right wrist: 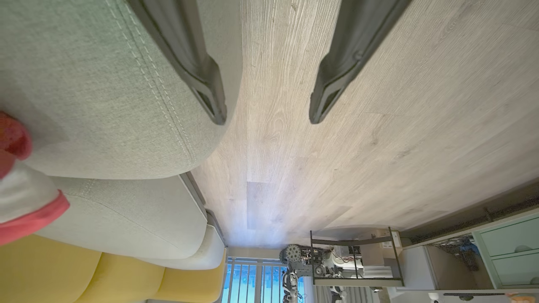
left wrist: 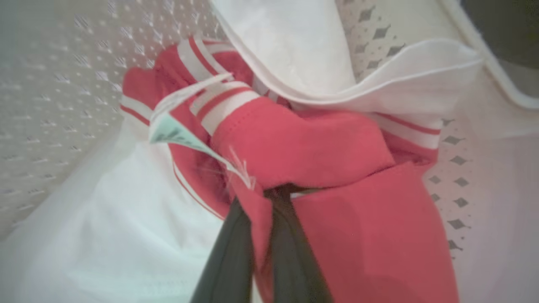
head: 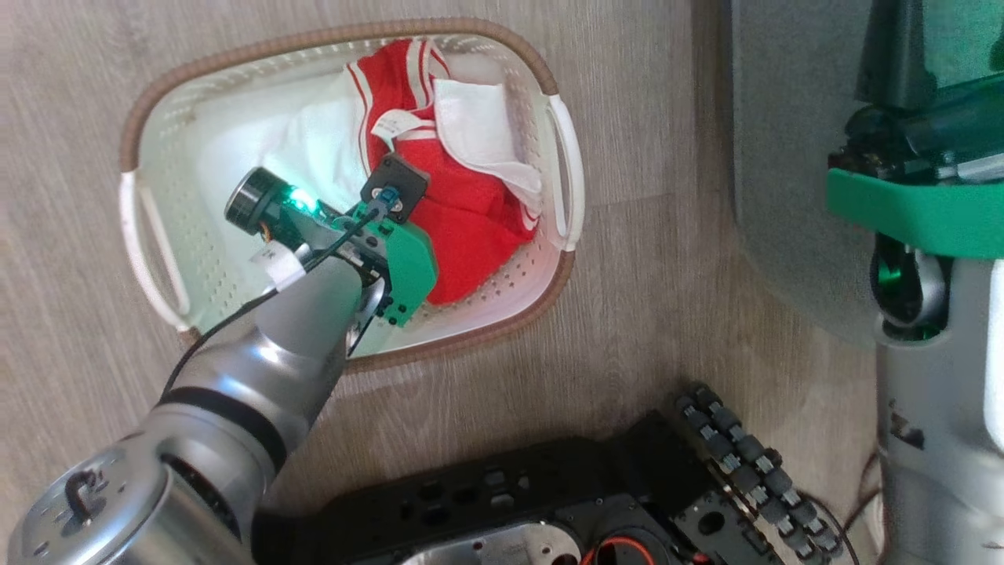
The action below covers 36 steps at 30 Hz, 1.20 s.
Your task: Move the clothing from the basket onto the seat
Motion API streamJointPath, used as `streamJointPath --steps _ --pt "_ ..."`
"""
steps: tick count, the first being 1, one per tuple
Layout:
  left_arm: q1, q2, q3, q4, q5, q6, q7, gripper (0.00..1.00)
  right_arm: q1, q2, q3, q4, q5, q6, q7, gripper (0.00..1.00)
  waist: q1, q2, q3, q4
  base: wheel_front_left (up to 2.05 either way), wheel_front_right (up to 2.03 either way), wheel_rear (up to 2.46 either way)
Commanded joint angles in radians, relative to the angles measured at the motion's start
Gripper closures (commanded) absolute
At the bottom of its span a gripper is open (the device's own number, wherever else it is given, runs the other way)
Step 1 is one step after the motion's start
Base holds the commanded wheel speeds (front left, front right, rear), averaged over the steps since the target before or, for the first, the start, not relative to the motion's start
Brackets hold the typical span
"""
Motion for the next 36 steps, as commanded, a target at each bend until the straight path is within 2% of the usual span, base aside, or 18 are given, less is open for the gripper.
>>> streamJointPath --steps 1,12,22,36 --pt "0.013 0.001 0.009 -0.022 -0.015 0.003 -0.019 1.0 0.02 0.0 0.008 -0.019 0.006 0.0 -0.006 0.0 0.0 0.0 -0.025 0.013 0.0 0.0 0.0" --pt "0.068 0.001 0.034 -0.097 -0.073 0.025 -0.062 1.0 0.04 0.0 0.0 0.064 0.009 0.0 -0.006 0.0 0.0 0.0 -0.161 0.043 0.0 0.0 0.0" --pt "0.208 0.024 0.163 -0.335 0.0 0.07 -0.063 1.0 0.121 0.0 -0.012 0.16 -0.008 0.0 -0.006 0.0 0.0 0.0 -0.373 0.084 0.0 0.0 0.0" --pt "0.33 0.091 0.332 -0.598 0.092 0.045 -0.064 1.0 0.277 0.0 -0.016 0.275 -0.005 0.0 -0.006 0.0 0.0 0.0 -0.699 0.113 0.0 0.0 0.0"
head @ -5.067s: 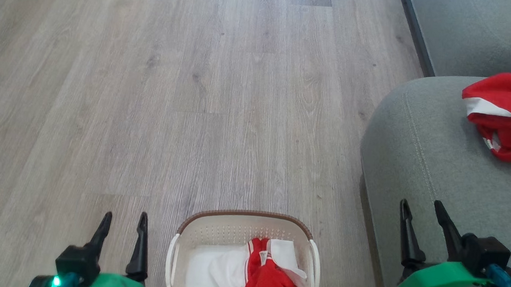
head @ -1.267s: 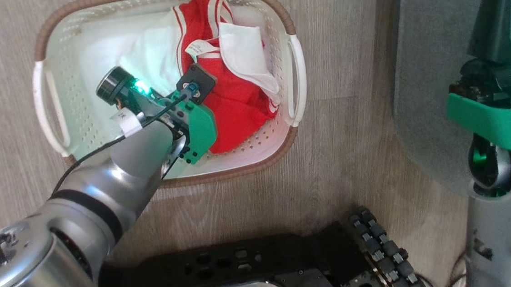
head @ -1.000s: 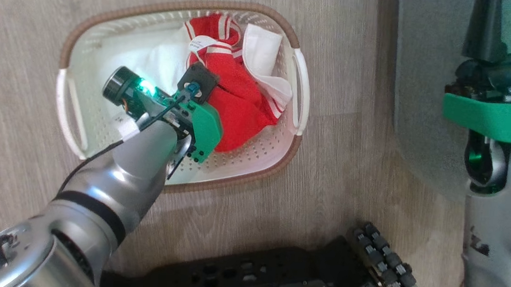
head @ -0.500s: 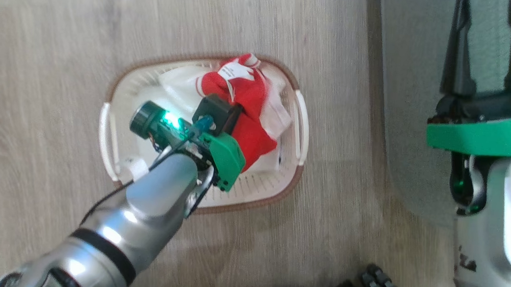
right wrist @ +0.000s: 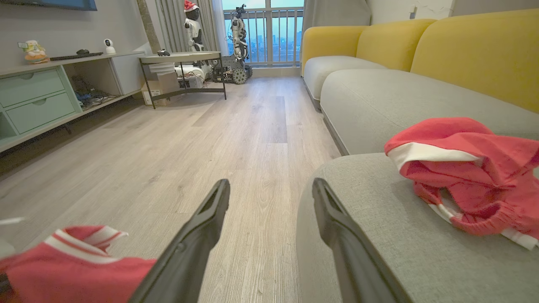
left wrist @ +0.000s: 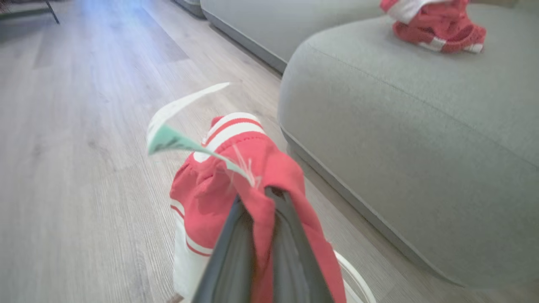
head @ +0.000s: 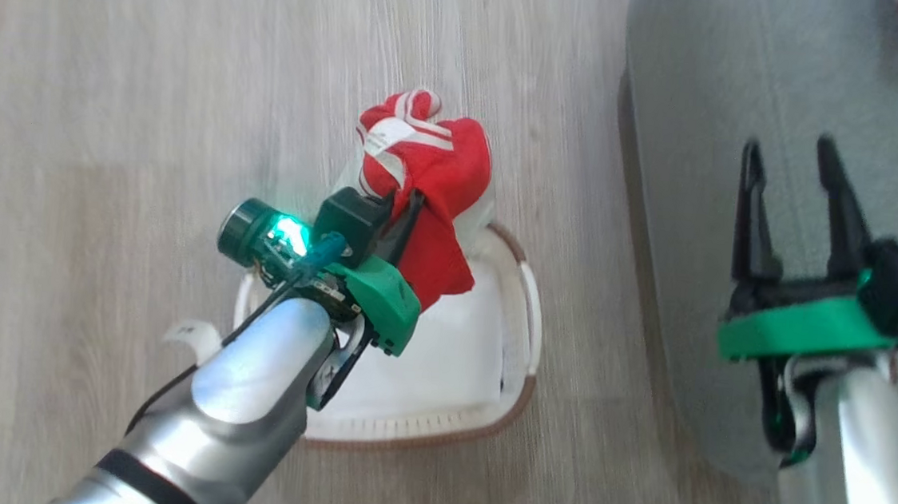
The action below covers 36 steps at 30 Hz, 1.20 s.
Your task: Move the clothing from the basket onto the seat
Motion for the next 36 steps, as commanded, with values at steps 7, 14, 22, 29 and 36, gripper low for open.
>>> streamJointPath --steps 7,14,22,29,36 --pt "-0.005 0.056 0.077 -0.076 0.005 -0.022 -0.013 1.0 0.105 0.0 0.051 0.017 0.013 0.0 -0.006 0.0 0.0001 -0.0001 -0.229 0.02 0.0 0.0 0.0" --pt "-0.016 0.069 0.075 -0.081 -0.008 -0.038 0.01 1.0 0.156 0.0 0.108 0.056 0.023 0.0 -0.006 0.0 0.0001 -0.0001 -0.343 0.032 0.0 0.0 0.0" --pt "-0.044 0.061 0.064 -0.103 -0.025 -0.052 0.071 1.0 0.176 0.0 0.215 0.096 0.048 0.0 -0.006 0.0 0.0001 -0.0001 -0.426 0.052 0.0 0.0 0.0" --pt "-0.088 0.033 0.053 -0.092 -0.035 -0.062 0.106 1.0 0.151 0.0 0.349 0.144 0.074 0.0 -0.006 0.0 0.0001 -0.0001 -0.466 0.064 0.0 0.0 0.0" --pt "-0.135 -0.008 0.035 -0.068 -0.041 -0.072 0.122 1.0 0.089 0.0 0.501 0.221 0.099 0.0 -0.006 0.0 0.0001 -0.0001 -0.482 0.086 0.0 0.0 0.0"
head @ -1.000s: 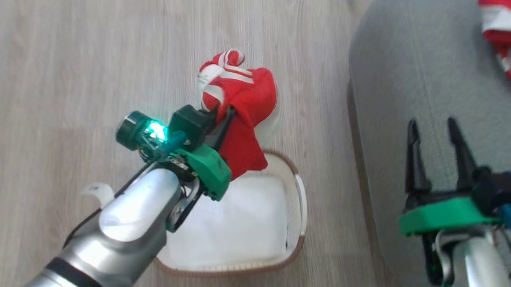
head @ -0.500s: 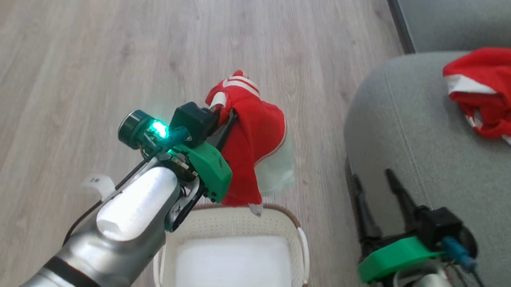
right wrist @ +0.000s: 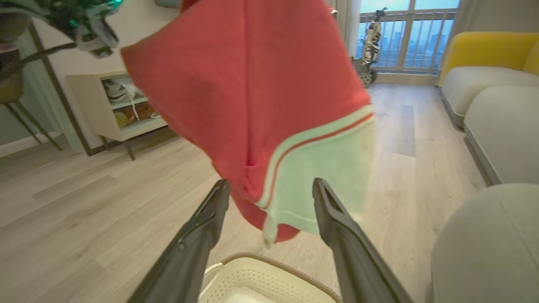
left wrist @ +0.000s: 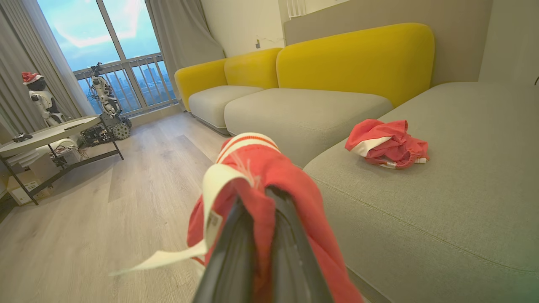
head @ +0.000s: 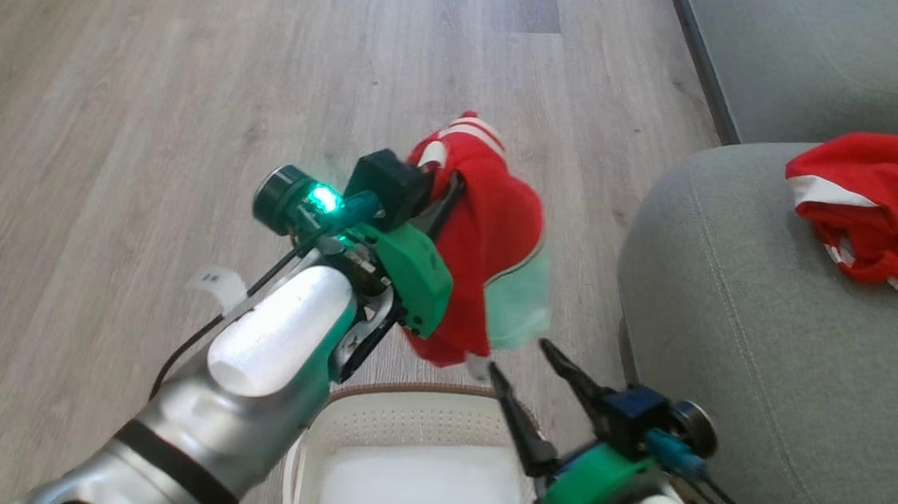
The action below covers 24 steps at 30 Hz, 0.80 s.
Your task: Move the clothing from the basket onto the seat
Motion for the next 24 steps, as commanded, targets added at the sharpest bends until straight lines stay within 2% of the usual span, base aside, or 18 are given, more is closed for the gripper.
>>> streamJointPath --steps 1,5,14,19,24 --pt "-0.08 0.013 0.037 -0.021 -0.004 -0.002 -0.001 1.0 -0.069 0.001 0.028 -0.023 0.01 0.0 -0.007 0.0 0.0001 -0.0001 -0.001 0.004 0.0 0.0 0.0" --pt "-0.101 -0.004 0.024 -0.006 -0.007 -0.007 0.003 1.0 -0.13 0.001 0.08 0.022 0.015 0.0 -0.007 0.0 0.0001 -0.0001 -0.002 0.014 0.0 0.0 0.0" --pt "-0.128 -0.033 -0.011 0.006 -0.029 -0.013 -0.005 1.0 -0.263 0.001 0.127 0.145 -0.06 0.0 -0.007 0.0 0.0001 -0.0001 0.001 0.049 0.0 0.0 0.0" --pt "-0.14 -0.039 -0.036 0.002 -0.045 -0.015 -0.009 1.0 -0.314 0.001 0.172 0.215 -0.024 0.0 -0.007 0.0 0.0001 -0.0001 0.007 0.073 0.0 0.0 0.0" --pt "-0.146 -0.041 -0.051 -0.002 -0.06 -0.011 -0.015 1.0 -0.341 0.001 0.168 0.255 0.019 0.0 -0.007 0.0 0.0001 -0.0001 0.013 0.089 0.0 0.0 0.0"
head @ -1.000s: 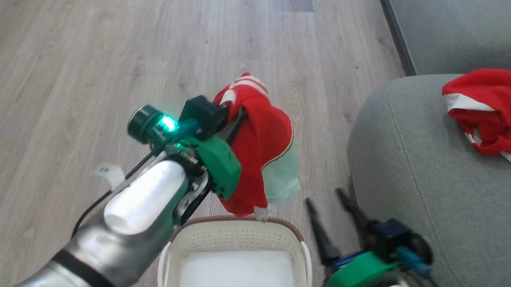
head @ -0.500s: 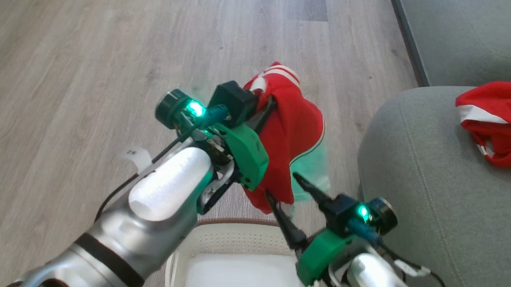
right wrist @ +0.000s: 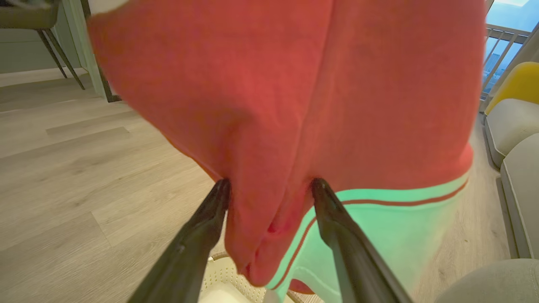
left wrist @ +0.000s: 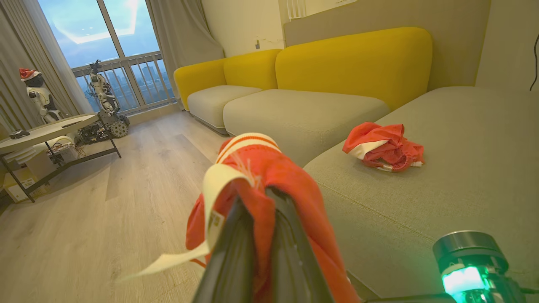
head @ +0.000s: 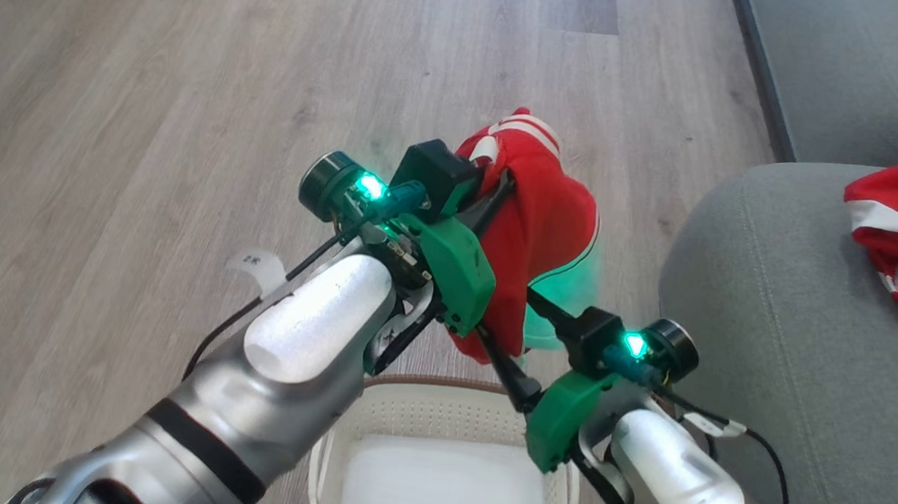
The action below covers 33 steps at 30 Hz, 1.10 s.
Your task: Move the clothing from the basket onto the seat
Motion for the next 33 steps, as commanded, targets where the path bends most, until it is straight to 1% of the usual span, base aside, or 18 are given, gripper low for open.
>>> streamJointPath --steps 1,2,4,5,8,13,14,15,16,17,25,33 --pt "-0.078 0.006 0.032 -0.036 -0.011 0.006 -0.015 1.0 -0.056 0.011 0.005 -0.021 0.01 0.0 -0.007 0.01 0.0001 0.0 0.003 0.005 0.0 0.0 0.0" --pt "-0.077 0.005 0.029 -0.038 -0.015 0.007 -0.017 1.0 -0.063 0.011 0.006 -0.016 0.014 0.0 -0.007 0.42 0.0001 0.0 0.005 0.008 0.0 0.0 0.0" --pt "-0.074 0.005 0.023 -0.042 -0.024 0.011 -0.021 1.0 -0.074 0.011 0.01 -0.008 0.02 0.0 -0.007 0.78 0.0001 0.0 0.008 0.012 0.0 0.0 0.0" --pt "-0.072 0.005 0.021 -0.043 -0.029 0.014 -0.022 1.0 -0.08 0.011 0.012 -0.006 0.023 0.0 -0.007 1.0 0.0001 0.0 0.009 0.013 0.0 0.0 0.0" --pt "-0.063 0.005 0.016 -0.039 -0.04 0.022 -0.025 1.0 -0.092 0.011 0.009 -0.011 0.03 0.0 -0.007 1.0 0.0001 0.0 0.014 0.013 0.0 0.0 0.0" --pt "-0.041 0.011 0.032 -0.016 -0.06 0.037 -0.048 1.0 -0.09 0.011 -0.027 -0.032 0.029 0.0 -0.007 1.0 0.0001 0.0 0.021 -0.004 0.0 0.0 0.0" --pt "-0.035 0.015 0.038 -0.012 -0.065 0.038 -0.056 0.82 -0.089 0.011 -0.037 -0.039 0.028 0.0 -0.007 1.0 0.0001 0.0 0.023 -0.01 0.0 0.0 0.0" --pt "-0.03 0.019 0.042 -0.008 -0.067 0.039 -0.064 0.58 -0.09 0.011 -0.048 -0.044 0.022 0.0 -0.007 1.0 0.0001 0.0 0.023 -0.015 0.0 0.0 0.0" --pt "-0.018 0.028 0.05 0.001 -0.072 0.042 -0.079 0.02 -0.089 0.011 -0.074 -0.057 0.015 0.0 -0.007 1.0 0.0001 0.0 0.024 -0.026 0.0 0.0 0.0" --pt "-0.01 0.032 0.054 0.006 -0.076 0.043 -0.085 0.0 -0.089 0.011 -0.087 -0.063 0.013 0.0 -0.007 1.0 0.0001 0.0 0.024 -0.033 0.0 0.0 0.0" --pt "0.046 0.054 0.072 0.033 -0.087 0.053 -0.117 0.0 -0.095 0.007 -0.215 -0.079 -0.068 0.0 -0.007 1.0 0.0001 0.0 0.024 -0.087 0.0 0.0 0.0" --pt "0.113 0.046 0.07 0.024 -0.083 0.05 -0.133 0.0 -0.068 -0.037 -0.308 -0.12 -0.108 0.0 -0.007 1.0 0.0001 0.0 0.02 -0.169 0.0 0.0 0.0"
